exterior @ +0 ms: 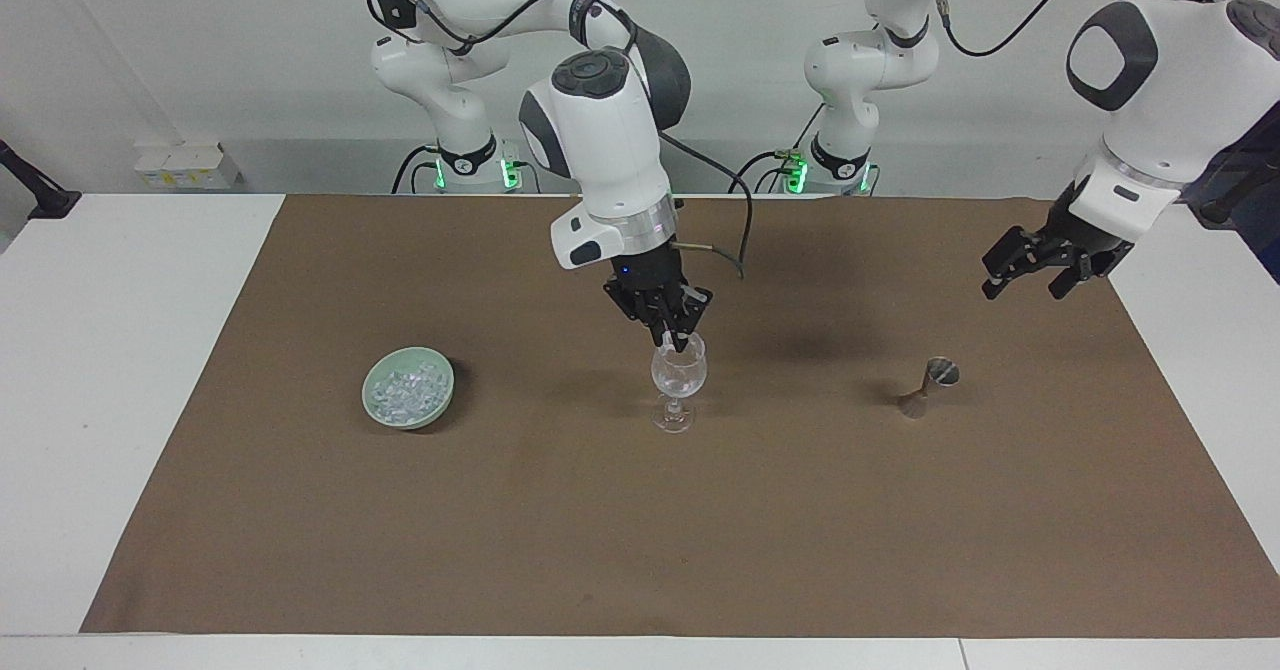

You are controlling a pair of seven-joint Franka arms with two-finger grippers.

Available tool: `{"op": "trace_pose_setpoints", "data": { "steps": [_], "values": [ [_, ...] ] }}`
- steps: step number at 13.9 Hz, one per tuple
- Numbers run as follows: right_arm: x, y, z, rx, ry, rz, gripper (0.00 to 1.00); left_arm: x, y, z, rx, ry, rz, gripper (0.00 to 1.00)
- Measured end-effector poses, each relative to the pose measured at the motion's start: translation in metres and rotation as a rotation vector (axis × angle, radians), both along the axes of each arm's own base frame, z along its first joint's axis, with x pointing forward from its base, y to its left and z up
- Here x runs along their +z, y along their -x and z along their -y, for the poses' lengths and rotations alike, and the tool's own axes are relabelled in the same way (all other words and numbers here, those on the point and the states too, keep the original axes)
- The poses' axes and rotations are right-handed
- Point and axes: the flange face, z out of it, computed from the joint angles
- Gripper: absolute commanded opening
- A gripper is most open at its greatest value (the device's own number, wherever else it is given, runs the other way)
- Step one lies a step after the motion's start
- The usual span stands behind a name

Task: Pour wine and add ice with both arms

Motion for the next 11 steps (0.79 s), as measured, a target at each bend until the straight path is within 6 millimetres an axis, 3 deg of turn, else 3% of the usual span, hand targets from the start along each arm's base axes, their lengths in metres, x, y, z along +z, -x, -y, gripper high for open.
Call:
{"op": "trace_pose_setpoints", "data": {
  "steps": [3,7,9,11],
  "values": [
    [-0.015,0.001,0.001,0.008,0.032,-0.013,0.0,0.014,0.015,0.0,-0.003,-0.004,-0.028,1.0],
    [-0.03,0.009,-0.007,0.029,0.058,-0.029,0.0,0.014,0.02,-0.011,-0.056,-0.004,-0.037,1.0],
    [-0.032,0.01,-0.007,0.031,0.06,-0.031,0.0,0.01,0.019,-0.025,-0.078,-0.002,-0.042,1.0],
    [-0.032,0.01,-0.007,0.031,0.059,-0.03,0.0,0.01,0.019,-0.027,-0.077,-0.002,-0.036,1.0]
  ]
}}
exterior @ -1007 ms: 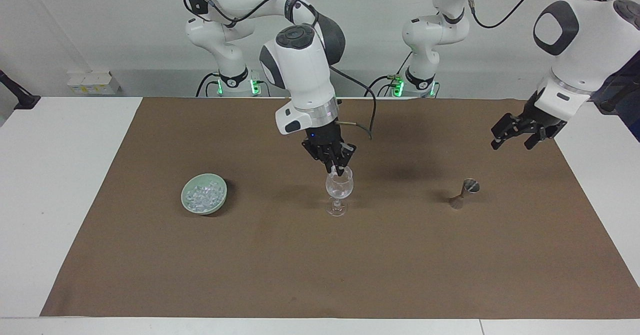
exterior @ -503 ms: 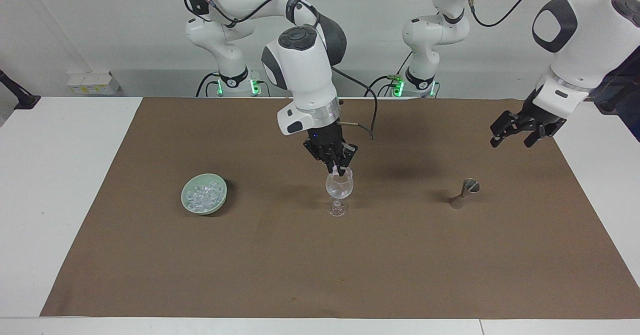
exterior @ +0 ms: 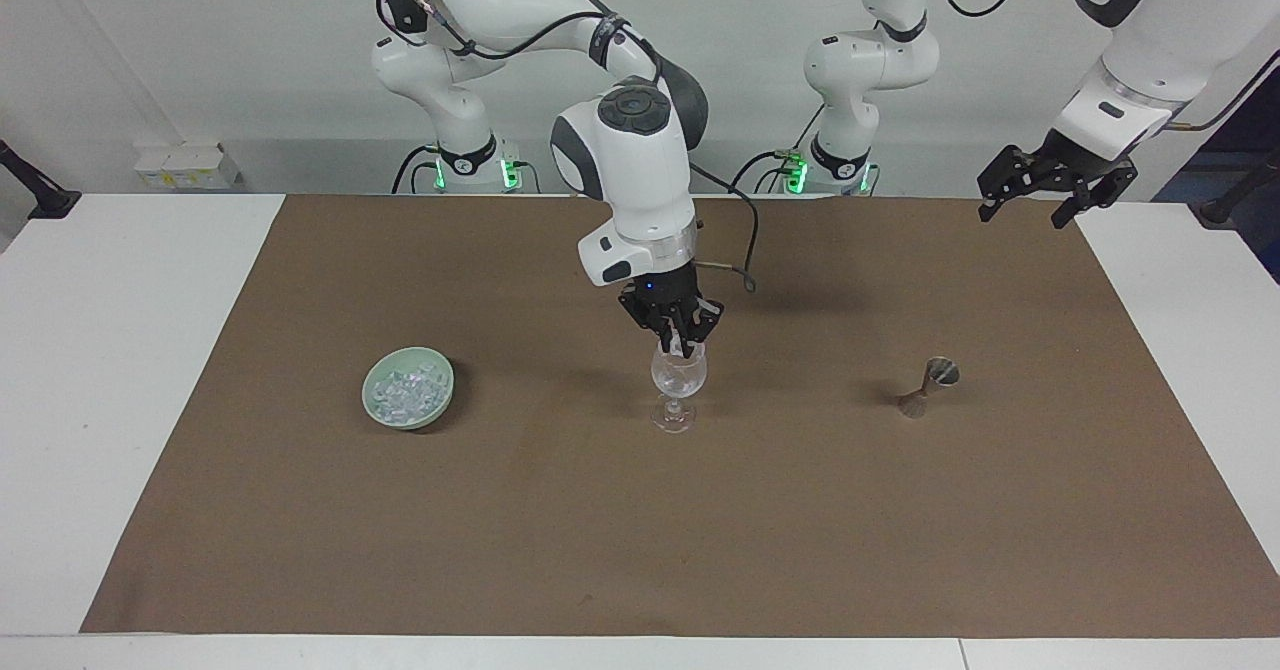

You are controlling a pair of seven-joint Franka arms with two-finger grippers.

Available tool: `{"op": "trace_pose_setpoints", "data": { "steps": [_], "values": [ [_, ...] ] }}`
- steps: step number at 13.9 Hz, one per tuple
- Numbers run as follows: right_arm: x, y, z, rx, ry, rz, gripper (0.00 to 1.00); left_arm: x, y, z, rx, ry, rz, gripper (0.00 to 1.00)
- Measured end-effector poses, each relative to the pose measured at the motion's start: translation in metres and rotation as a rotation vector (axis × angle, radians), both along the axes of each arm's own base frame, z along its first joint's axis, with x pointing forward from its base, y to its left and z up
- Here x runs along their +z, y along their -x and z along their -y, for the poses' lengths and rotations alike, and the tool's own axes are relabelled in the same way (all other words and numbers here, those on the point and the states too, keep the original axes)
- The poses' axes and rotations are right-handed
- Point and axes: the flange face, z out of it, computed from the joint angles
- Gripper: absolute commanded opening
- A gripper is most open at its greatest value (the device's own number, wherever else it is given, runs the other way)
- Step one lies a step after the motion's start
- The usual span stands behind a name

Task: Pour wine and add ice with both arms

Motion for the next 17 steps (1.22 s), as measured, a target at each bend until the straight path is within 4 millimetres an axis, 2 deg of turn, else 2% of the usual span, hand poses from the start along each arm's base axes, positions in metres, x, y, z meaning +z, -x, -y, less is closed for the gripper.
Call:
{"op": "trace_pose_setpoints", "data": {
  "steps": [2,3,5,6,17],
  "values": [
    [0.0,0.0,0.0,0.0,0.0,0.001,0.02,0.0,-0.001,0.002,-0.003,0.0,0.006,1.0],
    [0.0,0.0,0.0,0.0,0.0,0.001,0.14,0.0,-0.001,0.002,-0.003,0.0,0.007,1.0],
    [0.0,0.001,-0.002,0.003,0.0,0.001,0.22,-0.001,-0.001,0.005,0.014,-0.001,0.004,1.0],
    [0.0,0.002,-0.004,0.006,0.0,0.001,0.39,-0.002,-0.001,0.007,0.031,-0.002,0.002,1.0],
    [0.004,0.004,-0.006,0.011,-0.001,0.006,0.38,-0.009,0.0,0.012,0.05,-0.004,-0.013,1.0]
  ]
}}
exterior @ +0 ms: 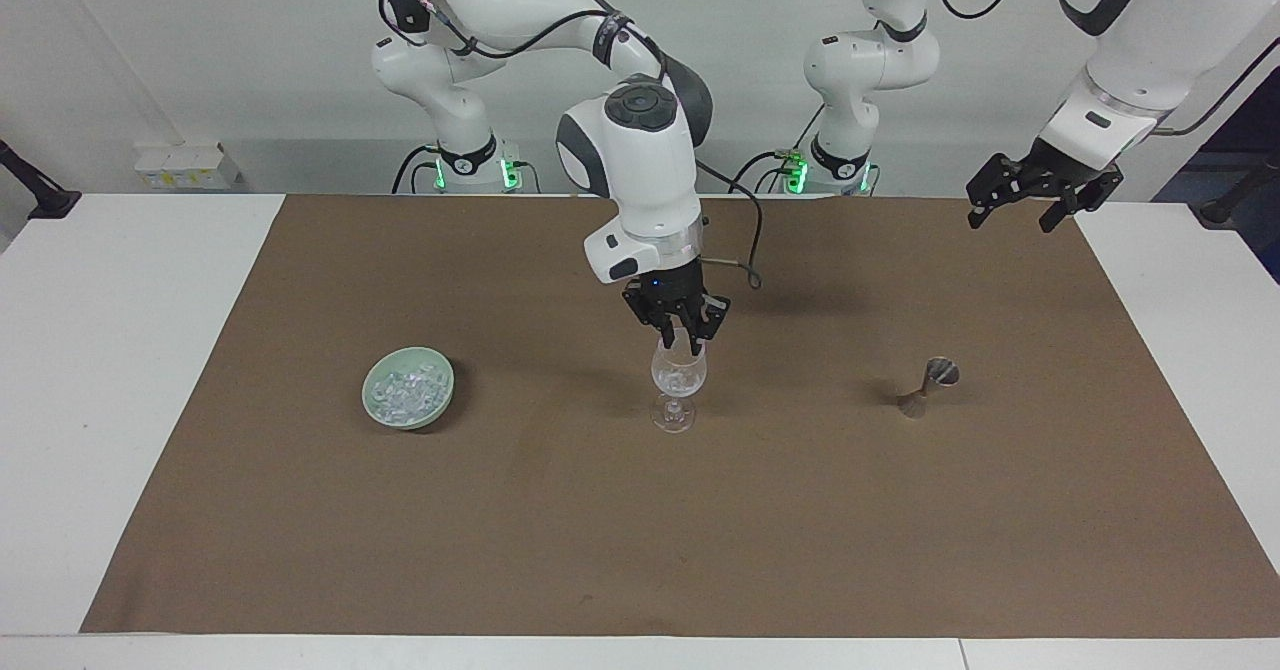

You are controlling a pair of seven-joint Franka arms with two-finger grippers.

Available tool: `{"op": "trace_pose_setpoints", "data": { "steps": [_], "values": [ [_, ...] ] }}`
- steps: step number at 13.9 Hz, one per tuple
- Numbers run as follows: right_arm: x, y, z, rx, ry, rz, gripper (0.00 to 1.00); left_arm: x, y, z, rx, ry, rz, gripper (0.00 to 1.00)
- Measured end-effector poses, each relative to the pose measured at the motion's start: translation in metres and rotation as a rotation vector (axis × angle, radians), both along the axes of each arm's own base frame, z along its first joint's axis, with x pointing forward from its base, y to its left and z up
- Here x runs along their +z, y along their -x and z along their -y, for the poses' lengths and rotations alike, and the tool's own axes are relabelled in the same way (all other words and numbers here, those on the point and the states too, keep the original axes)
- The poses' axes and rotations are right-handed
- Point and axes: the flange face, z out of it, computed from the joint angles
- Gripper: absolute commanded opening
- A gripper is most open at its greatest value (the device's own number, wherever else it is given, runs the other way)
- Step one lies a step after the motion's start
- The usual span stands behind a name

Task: Pour wine and add ice with both arms

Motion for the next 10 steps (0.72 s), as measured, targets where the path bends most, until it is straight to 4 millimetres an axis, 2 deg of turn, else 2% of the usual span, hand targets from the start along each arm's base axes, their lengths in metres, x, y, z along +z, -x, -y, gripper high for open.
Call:
{"op": "trace_pose_setpoints", "data": {
  "steps": [3,4,5,6,7,10],
  "values": [
    [0.018,0.003,0.004,0.0,0.015,-0.018,0.4,0.0,0.0,0.0,0.0,0.0,0.0,1.0],
    [0.028,0.004,0.007,-0.003,0.018,-0.019,0.48,0.0,0.0,0.0,0.0,0.0,0.0,1.0],
    [0.04,0.005,0.011,-0.008,0.016,-0.008,0.59,0.0,0.0,0.0,0.0,0.0,0.0,1.0],
    [0.053,0.006,0.018,-0.014,0.016,0.002,0.76,0.0,0.0,0.0,0.0,0.0,0.0,1.0],
    [0.064,0.008,0.028,-0.016,0.027,0.001,1.0,0.0,0.0,0.0,0.0,0.0,0.001,1.0],
    [0.093,0.012,0.077,0.015,0.092,-0.013,1.0,0.0,0.0,0.0,0.001,-0.001,0.002,1.0]
  ]
}}
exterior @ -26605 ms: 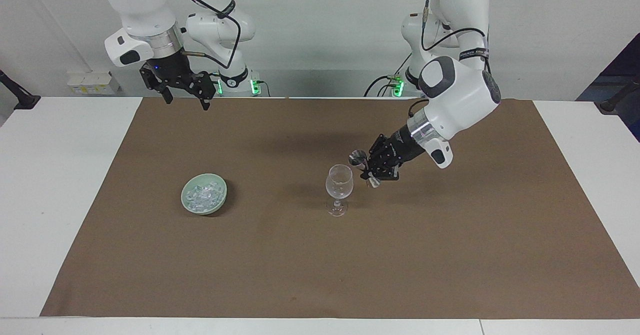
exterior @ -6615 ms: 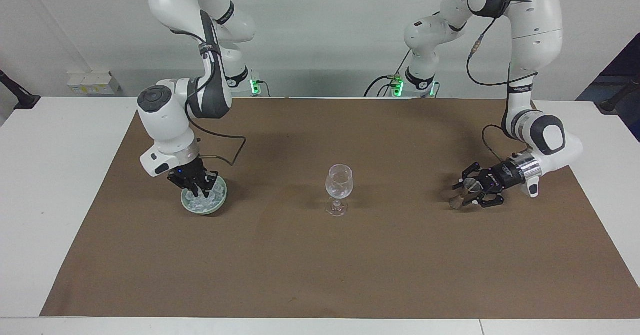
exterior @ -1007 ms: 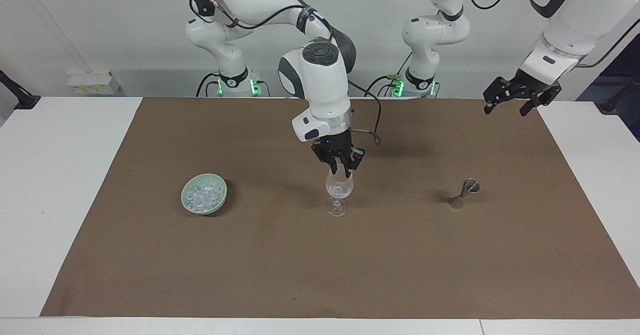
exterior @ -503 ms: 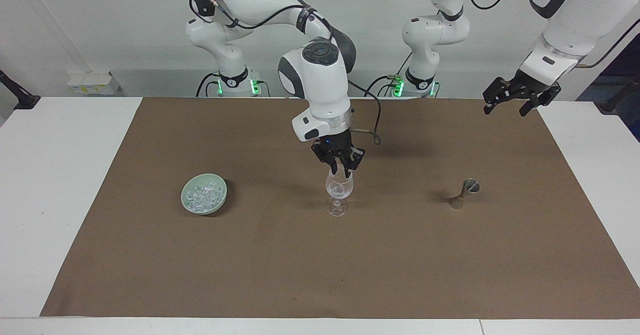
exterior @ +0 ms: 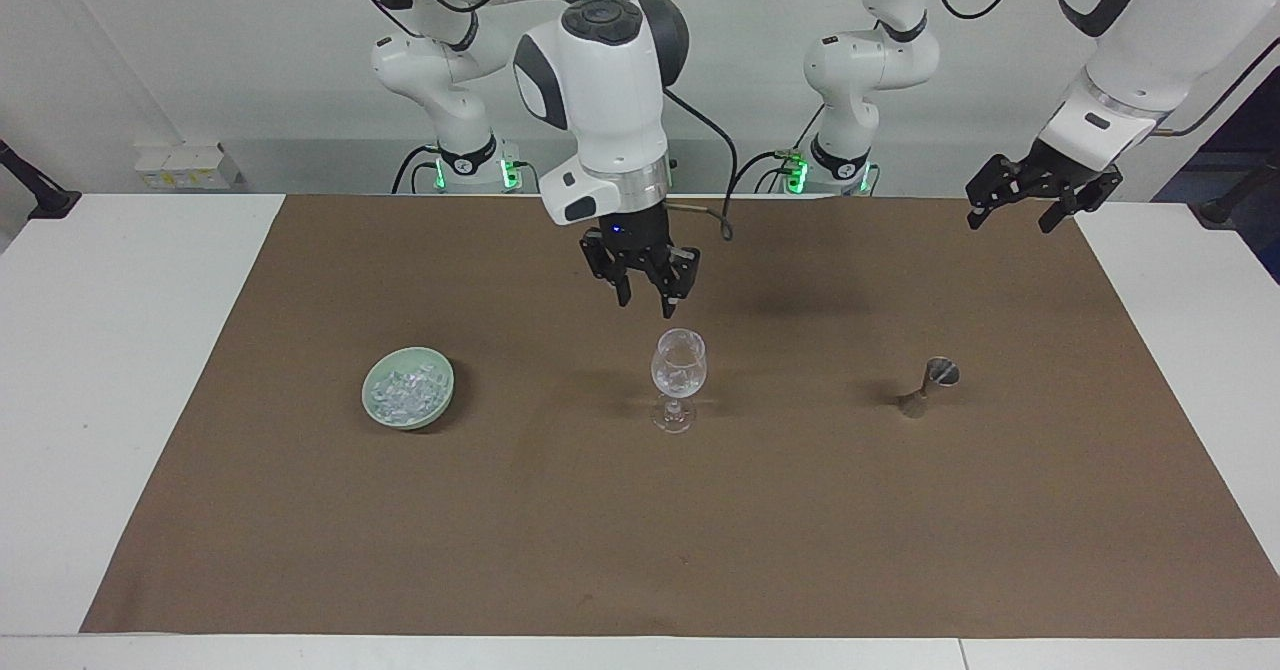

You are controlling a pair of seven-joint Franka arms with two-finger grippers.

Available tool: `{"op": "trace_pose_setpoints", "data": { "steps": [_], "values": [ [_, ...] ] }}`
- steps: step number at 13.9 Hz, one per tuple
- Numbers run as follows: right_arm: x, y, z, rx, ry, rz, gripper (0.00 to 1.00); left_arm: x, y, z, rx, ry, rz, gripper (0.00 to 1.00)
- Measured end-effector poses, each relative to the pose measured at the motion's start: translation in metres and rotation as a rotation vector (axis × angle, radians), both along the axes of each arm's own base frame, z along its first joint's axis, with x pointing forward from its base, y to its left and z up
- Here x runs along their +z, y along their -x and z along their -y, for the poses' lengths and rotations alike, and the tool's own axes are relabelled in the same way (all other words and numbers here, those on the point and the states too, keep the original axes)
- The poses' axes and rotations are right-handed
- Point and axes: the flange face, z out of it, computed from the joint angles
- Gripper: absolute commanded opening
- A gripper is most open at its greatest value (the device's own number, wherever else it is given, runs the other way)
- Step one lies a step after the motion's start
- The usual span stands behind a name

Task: Pour wine and add ice with both arms

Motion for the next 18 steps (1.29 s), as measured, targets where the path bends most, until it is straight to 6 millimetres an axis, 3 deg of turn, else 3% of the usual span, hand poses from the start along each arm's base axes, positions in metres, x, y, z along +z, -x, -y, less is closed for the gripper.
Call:
{"op": "trace_pose_setpoints", "data": {
  "steps": [3,6,10,15,18],
  "values": [
    [0.023,0.005,0.077,0.019,0.05,0.013,1.0,0.0,0.0,0.0,-0.001,-0.002,-0.001,1.0],
    [0.041,0.024,0.147,0.026,0.091,-0.006,1.0,0.0,0.0,-0.001,-0.016,-0.002,-0.003,1.0],
    [0.061,0.059,0.192,0.104,0.14,-0.073,1.0,-0.001,0.0,-0.002,-0.016,-0.002,-0.003,1.0],
    [0.078,0.046,0.279,0.15,0.15,-0.087,1.0,0.009,0.003,-0.011,0.001,-0.002,0.015,1.0],
    [0.075,0.04,0.288,0.182,0.148,-0.11,1.0,0.01,0.005,-0.01,-0.003,-0.003,0.011,1.0]
  ]
}}
